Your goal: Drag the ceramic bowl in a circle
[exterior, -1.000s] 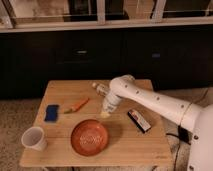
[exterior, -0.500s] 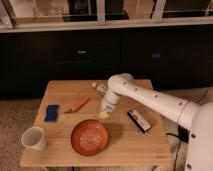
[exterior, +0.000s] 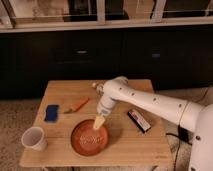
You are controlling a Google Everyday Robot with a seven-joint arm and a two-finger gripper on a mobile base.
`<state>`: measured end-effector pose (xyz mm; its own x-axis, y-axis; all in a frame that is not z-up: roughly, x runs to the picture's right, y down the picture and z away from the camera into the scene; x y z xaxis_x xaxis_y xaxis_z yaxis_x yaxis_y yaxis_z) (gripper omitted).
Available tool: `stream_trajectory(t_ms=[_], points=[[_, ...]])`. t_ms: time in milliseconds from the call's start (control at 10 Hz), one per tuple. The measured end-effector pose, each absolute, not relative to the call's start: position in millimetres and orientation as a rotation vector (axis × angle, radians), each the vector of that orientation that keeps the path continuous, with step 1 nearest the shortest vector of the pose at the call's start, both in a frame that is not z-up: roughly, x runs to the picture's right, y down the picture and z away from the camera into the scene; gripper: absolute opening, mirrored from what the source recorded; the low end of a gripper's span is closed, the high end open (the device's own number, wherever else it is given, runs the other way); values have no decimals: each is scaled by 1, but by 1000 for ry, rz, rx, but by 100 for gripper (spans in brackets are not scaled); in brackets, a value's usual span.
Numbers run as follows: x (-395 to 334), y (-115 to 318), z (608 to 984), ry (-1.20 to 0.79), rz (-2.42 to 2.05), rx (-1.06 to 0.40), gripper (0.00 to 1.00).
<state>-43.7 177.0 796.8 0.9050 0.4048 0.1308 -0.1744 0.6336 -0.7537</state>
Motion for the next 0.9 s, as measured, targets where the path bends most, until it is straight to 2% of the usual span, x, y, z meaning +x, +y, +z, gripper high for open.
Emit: stream_trajectory(t_ms=[300,400,700,900], points=[[-52,192,826,-272,308,-804,80],[-52,200,840,-254,306,-808,76],[-58,211,865,-232,313,-807,47],[-55,209,862,-227,311,-810,24]])
